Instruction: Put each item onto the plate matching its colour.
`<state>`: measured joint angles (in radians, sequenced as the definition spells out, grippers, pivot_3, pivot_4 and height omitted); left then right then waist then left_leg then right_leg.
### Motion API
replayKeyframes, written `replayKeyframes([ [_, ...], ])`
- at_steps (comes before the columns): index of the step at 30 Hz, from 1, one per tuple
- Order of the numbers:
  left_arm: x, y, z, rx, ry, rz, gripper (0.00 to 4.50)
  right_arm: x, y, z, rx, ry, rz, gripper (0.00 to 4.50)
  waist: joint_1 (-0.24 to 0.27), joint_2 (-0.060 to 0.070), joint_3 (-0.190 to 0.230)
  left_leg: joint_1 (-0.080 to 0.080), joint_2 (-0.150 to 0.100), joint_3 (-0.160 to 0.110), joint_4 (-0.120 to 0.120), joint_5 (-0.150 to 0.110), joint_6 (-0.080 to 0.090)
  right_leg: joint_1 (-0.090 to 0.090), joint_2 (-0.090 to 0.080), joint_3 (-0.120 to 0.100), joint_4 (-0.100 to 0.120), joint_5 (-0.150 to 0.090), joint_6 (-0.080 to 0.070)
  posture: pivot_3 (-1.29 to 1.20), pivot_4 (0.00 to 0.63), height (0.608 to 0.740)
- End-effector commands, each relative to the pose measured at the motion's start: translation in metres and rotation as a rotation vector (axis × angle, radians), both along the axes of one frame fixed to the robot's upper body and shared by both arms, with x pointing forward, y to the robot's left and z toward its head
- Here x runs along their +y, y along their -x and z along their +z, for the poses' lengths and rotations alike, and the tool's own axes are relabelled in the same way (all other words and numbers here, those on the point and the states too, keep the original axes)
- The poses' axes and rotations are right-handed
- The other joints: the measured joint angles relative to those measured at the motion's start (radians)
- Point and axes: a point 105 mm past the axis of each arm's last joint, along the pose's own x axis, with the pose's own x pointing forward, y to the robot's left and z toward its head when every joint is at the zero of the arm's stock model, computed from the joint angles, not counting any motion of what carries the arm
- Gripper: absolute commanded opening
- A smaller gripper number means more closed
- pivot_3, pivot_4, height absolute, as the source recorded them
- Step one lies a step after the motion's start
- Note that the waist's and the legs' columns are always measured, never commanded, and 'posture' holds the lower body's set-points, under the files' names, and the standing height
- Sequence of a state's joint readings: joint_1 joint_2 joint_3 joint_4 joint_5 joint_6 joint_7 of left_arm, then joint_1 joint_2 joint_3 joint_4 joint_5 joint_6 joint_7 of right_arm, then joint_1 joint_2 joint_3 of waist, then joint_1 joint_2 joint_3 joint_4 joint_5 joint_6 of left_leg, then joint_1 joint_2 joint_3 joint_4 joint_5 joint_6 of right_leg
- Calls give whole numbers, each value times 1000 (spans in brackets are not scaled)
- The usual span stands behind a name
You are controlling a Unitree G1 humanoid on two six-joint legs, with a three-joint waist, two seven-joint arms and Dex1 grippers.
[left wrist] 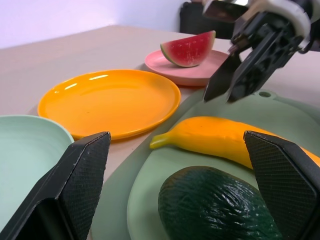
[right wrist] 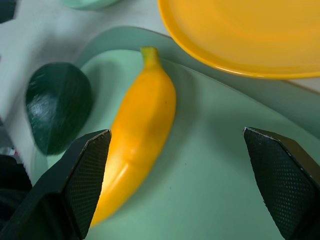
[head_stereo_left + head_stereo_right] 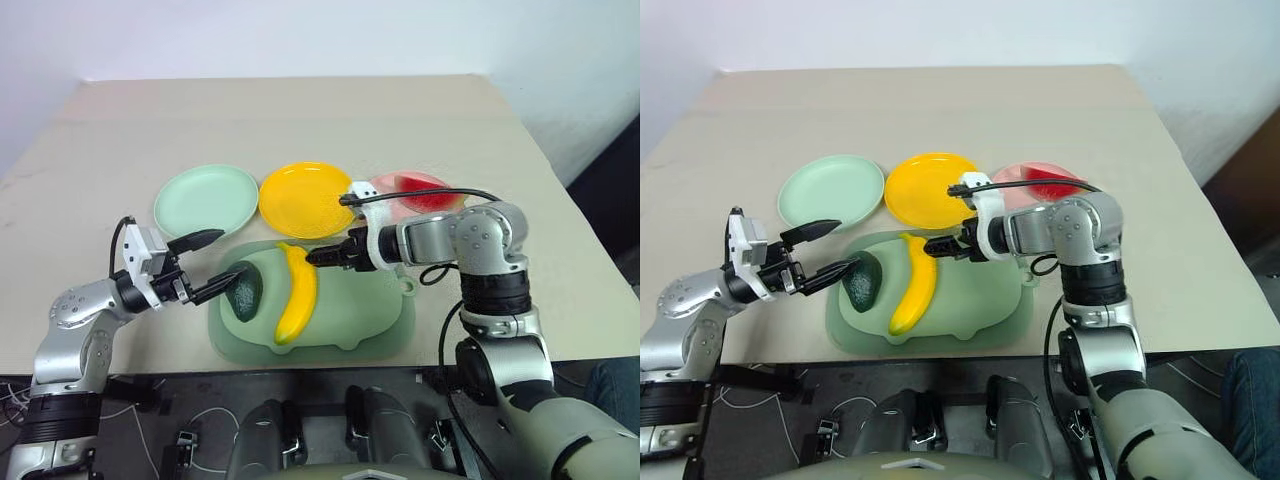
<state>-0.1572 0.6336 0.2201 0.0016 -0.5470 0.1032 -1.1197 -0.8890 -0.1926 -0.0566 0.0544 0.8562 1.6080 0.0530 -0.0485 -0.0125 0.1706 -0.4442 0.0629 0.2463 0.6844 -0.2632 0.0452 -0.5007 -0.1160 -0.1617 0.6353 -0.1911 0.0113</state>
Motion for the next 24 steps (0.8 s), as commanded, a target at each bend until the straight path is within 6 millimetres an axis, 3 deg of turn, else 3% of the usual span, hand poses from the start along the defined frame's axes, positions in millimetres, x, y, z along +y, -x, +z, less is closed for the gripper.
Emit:
replayKeyframes([
  [1, 0, -1, 5, -27, -16, -4, 4500, 16, 0, 9, 35, -44, 3, 4468, 0, 0, 0, 0, 0, 0, 0, 0, 0, 0, 0, 0, 0, 0, 0, 0, 150, 696],
  [7, -4, 0, 4, -25, -8, -9, 4500, 38, 11, 13, 67, -29, 66, 4468, -6, 0, 0, 0, 0, 0, 0, 0, 0, 0, 1, 0, 0, 0, 0, 0, 150, 696],
  [24, -13, -3, 9, -20, 0, -29, 4500, 44, 9, -4, 104, 217, 35, 4468, -21, 0, 0, 1, 1, 0, 0, 0, 0, 2, 3, 0, 0, 0, 1, 0, 150, 696],
])
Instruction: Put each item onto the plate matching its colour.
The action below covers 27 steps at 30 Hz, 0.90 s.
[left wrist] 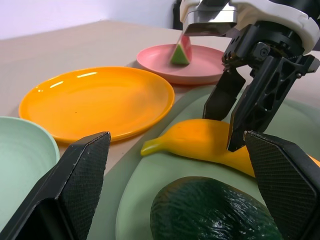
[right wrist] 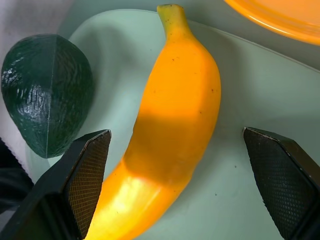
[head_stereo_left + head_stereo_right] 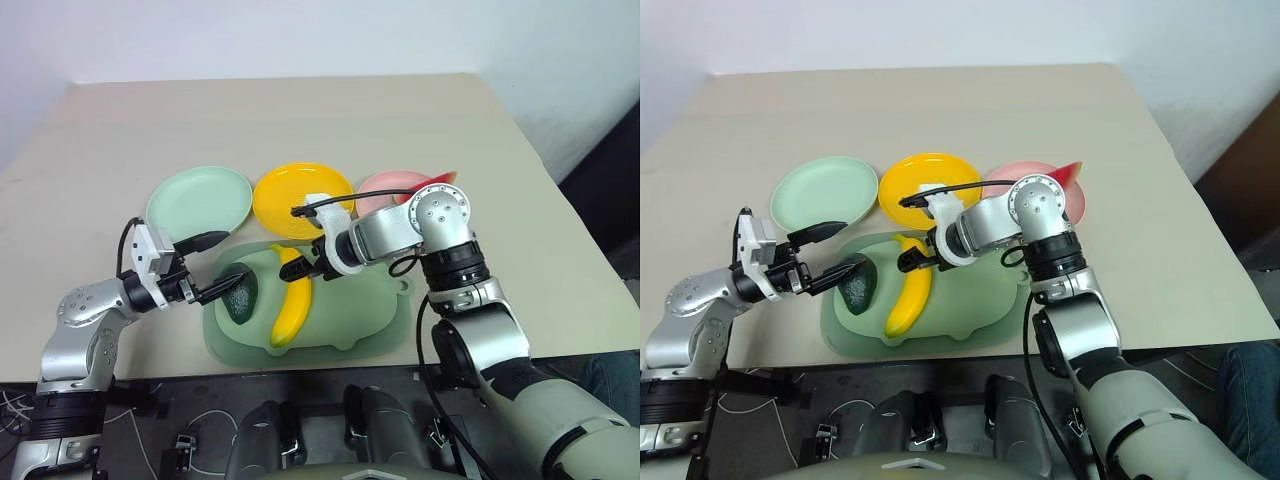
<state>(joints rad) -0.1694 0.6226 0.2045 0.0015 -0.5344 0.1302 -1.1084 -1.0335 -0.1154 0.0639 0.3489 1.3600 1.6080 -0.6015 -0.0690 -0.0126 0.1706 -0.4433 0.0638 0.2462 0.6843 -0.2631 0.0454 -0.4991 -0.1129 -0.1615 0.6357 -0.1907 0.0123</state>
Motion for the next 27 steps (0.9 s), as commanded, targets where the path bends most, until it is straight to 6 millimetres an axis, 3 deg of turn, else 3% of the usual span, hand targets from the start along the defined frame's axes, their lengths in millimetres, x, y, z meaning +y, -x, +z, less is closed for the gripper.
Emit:
replayKeyframes([
  [1, -9, 0, 13, -45, -2, -29, 4500, 6, 0, 6, -9, 28, 17, 4468, 0, 0, 0, 0, 0, 0, 0, 0, 0, 0, 0, 0, 0, 0, 0, 0, 150, 696],
  [6, -14, 1, 15, -47, 0, -33, 4500, 10, 1, 5, 10, 52, 23, 4468, -1, 0, 0, 1, 0, 0, 0, 0, 0, 1, 0, 0, 0, 0, 0, 0, 150, 696],
  [9, -14, 0, 15, -47, 2, -30, 4500, 15, 3, 6, 22, 39, 42, 3885, -1, 0, 0, 1, 0, 0, 0, 0, 0, 1, 0, 0, 0, 0, 0, 0, 150, 696],
  [12, -13, 0, 15, -46, 1, -27, 4500, 16, 4, 6, 36, 33, 46, 2885, 0, 0, 0, 1, 0, 0, 0, 0, 0, 1, 1, 0, 0, 0, 0, 0, 150, 696],
  [15, -12, 0, 14, -46, 1, -24, 4500, 16, 5, 6, 48, 27, 51, 2885, 0, 0, 0, 1, 0, 0, 0, 0, 0, 1, 1, 0, 0, 0, 0, 0, 150, 696],
  [20, -10, 0, 15, -46, 1, -18, 4500, 16, 4, 13, 59, -37, 48, 1884, 0, 0, 0, 1, 0, 0, 0, 0, 0, 1, 1, 0, 0, 0, 0, 0, 150, 696],
  [27, -4, 1, 11, -42, -5, -8, 4500, 11, 2, 40, 21, -140, 69, 1877, 0, 0, 0, 1, 0, 0, 0, 0, 0, 1, 1, 0, 0, 0, 0, 0, 150, 696],
])
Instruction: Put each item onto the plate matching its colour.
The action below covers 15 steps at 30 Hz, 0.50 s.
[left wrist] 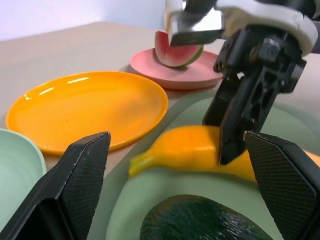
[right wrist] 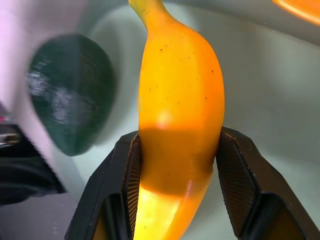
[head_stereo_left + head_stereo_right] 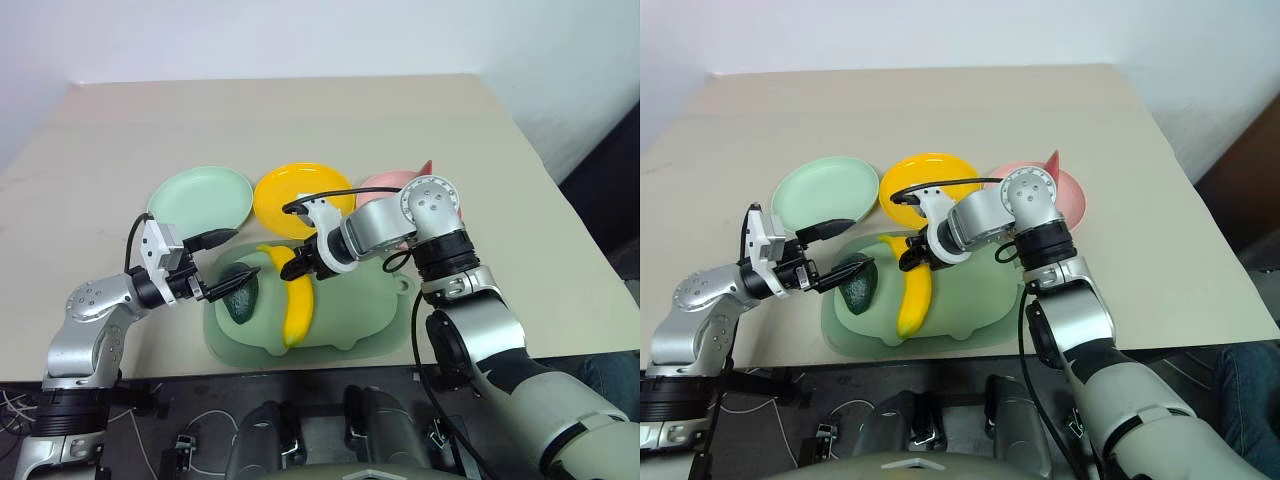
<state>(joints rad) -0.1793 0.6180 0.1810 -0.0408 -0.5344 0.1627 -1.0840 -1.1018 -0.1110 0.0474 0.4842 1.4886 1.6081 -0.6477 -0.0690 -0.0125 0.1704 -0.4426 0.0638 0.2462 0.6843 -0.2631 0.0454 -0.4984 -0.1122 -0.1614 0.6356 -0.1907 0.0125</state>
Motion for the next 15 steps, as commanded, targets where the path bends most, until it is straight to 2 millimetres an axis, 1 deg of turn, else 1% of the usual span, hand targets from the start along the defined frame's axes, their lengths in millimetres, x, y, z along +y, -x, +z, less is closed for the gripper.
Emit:
replayKeyframes([
  [1, 8, 2, 7, -41, -2, 14, 4500, 0, -1, 34, -74, -96, 35, 1877, 0, 0, 0, 0, 0, 0, 0, 0, 0, 0, 0, 0, 0, 0, 0, 0, 150, 696],
  [6, 15, 2, 5, -43, -2, 27, 4500, -8, -11, 62, -135, -148, 9, 1876, 0, 0, 0, 0, 0, 0, 0, 0, 0, 0, 0, 0, 0, 0, 0, 0, 150, 696],
  [8, 17, 2, 5, -46, -1, 34, 4500, -13, -24, 78, -204, -158, -52, 1876, 0, 0, 0, 0, 0, 0, 0, 0, 0, 0, 0, 0, 0, 0, 0, 0, 150, 696],
  [10, 17, 2, 4, -47, 0, 35, 4500, -18, -43, 90, -290, -176, -131, 1876, 1, 0, 0, 0, 0, 0, 0, 0, 0, 0, 0, 0, 0, 0, 0, 0, 150, 696],
  [13, 17, 2, 3, -49, -2, 34, 4500, -28, -71, 91, -375, -163, -219, 1876, 1, 0, 0, 0, 0, 0, 0, 0, 0, 0, 0, 0, -1, 0, 0, 0, 150, 696],
  [15, 17, 3, 3, -50, -3, 35, 4500, -31, -86, 86, -405, -142, -237, 1876, 0, 0, 0, 0, 0, 0, 0, 0, 0, 0, 0, 0, -1, 0, 0, 0, 150, 696],
])
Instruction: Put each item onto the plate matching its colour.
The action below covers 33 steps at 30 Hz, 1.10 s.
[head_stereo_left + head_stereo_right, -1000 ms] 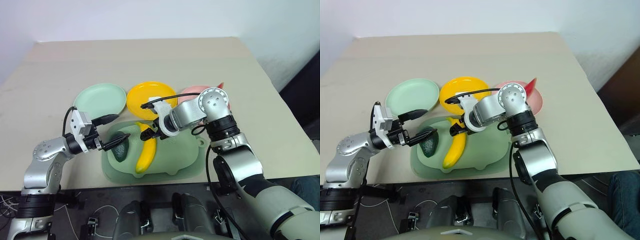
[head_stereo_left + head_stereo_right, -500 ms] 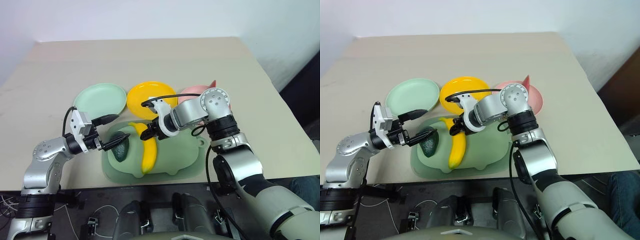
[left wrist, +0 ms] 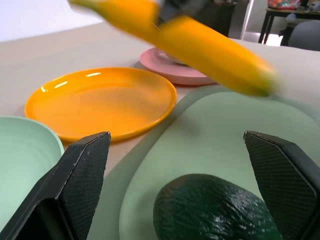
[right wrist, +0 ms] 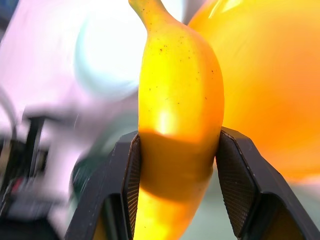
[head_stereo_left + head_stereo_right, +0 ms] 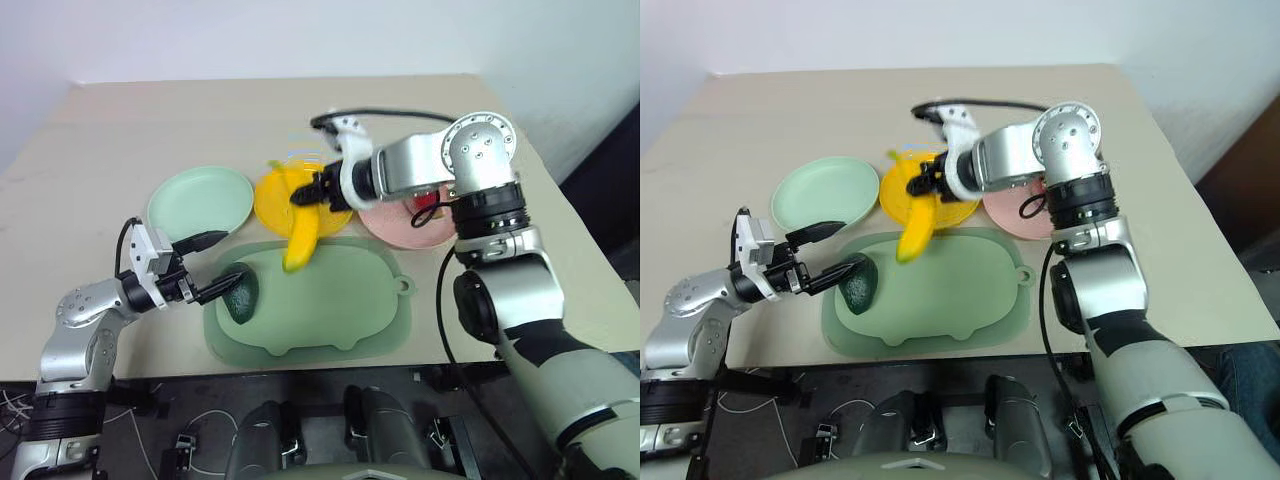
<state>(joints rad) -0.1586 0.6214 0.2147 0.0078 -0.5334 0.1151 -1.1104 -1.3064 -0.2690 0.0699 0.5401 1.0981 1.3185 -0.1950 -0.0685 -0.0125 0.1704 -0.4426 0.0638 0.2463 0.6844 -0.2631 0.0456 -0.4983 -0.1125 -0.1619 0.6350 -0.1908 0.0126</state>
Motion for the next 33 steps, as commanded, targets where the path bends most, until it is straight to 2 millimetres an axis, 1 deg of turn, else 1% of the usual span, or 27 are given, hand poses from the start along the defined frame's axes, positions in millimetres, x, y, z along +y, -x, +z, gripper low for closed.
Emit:
replayKeyframes([
  [1, 3, 2, 8, -45, -8, 5, 4500, -4, -26, 3, -96, 14, -37, 1876, -1, 0, 0, 0, 0, 0, 0, 0, 0, 0, 0, 0, 0, 0, 0, 0, 150, 696],
  [5, 1, 4, 7, -46, -7, 7, 4500, -4, -45, -6, -133, 45, -61, 1876, -2, 0, 0, -1, 0, 1, 0, 0, 0, -2, 1, 0, 1, 0, 0, 0, 150, 696],
  [9, -1, 7, 7, -48, -5, 11, 4500, -3, -56, -12, -162, 59, -82, 1876, -3, 0, 0, -1, 0, 1, 0, 0, 0, -2, 1, 0, 3, 0, 0, 0, 150, 696],
  [12, -1, 8, 8, -50, -7, 18, 4500, -4, -62, -16, -177, 62, -117, 1876, -2, 0, 0, 0, 0, 1, 0, 0, 0, -2, 0, 0, 3, 0, 0, 0, 150, 696],
  [18, 2, 10, 7, -51, -6, 35, 4500, 1, -62, -25, -168, 78, -109, 1876, -3, 0, 0, -1, 0, 1, 0, 0, 0, -3, -1, 0, 3, 0, 0, 0, 150, 696],
  [20, 4, 11, 5, -48, -6, 38, 4500, 3, -61, -26, -171, 80, -104, 2616, -4, 0, 0, -1, 0, 1, 0, 0, 0, -3, -2, 0, 5, 0, 0, 0, 150, 696],
  [21, 5, 12, 4, -46, -6, 41, 4500, 3, -61, -26, -174, 81, -103, 2849, -5, 1, 0, -1, 0, 1, 0, 0, 0, -4, -2, 0, 5, 0, 0, 0, 150, 696],
  [25, 9, 13, 0, -41, -8, 47, 4500, 7, -61, -21, -185, 64, -90, 4229, -4, 0, 0, -1, 0, 2, 1, 0, -1, -6, -3, 0, 10, -1, 0, 0, 150, 696],
  [26, 10, 13, 0, -40, -8, 47, 4500, 8, -61, -19, -189, 59, -84, 4476, -4, 0, 0, -1, 0, 2, 1, 0, -1, -6, -3, 0, 10, -1, 0, 0, 150, 696],
  [29, 12, 14, -3, -36, -11, 47, 4500, 11, -60, -12, -203, 44, -63, 4476, -3, 0, 0, -1, 0, 2, 1, 0, -1, -6, -4, 0, 10, -1, 0, 0, 150, 696],
  [33, 13, 14, -4, -38, -12, 43, 4500, 6, -60, 10, -252, 23, -38, 4476, -3, 0, 0, -1, 0, 2, 1, 0, -1, -6, -4, 0, 11, -1, 0, 0, 150, 696],
])
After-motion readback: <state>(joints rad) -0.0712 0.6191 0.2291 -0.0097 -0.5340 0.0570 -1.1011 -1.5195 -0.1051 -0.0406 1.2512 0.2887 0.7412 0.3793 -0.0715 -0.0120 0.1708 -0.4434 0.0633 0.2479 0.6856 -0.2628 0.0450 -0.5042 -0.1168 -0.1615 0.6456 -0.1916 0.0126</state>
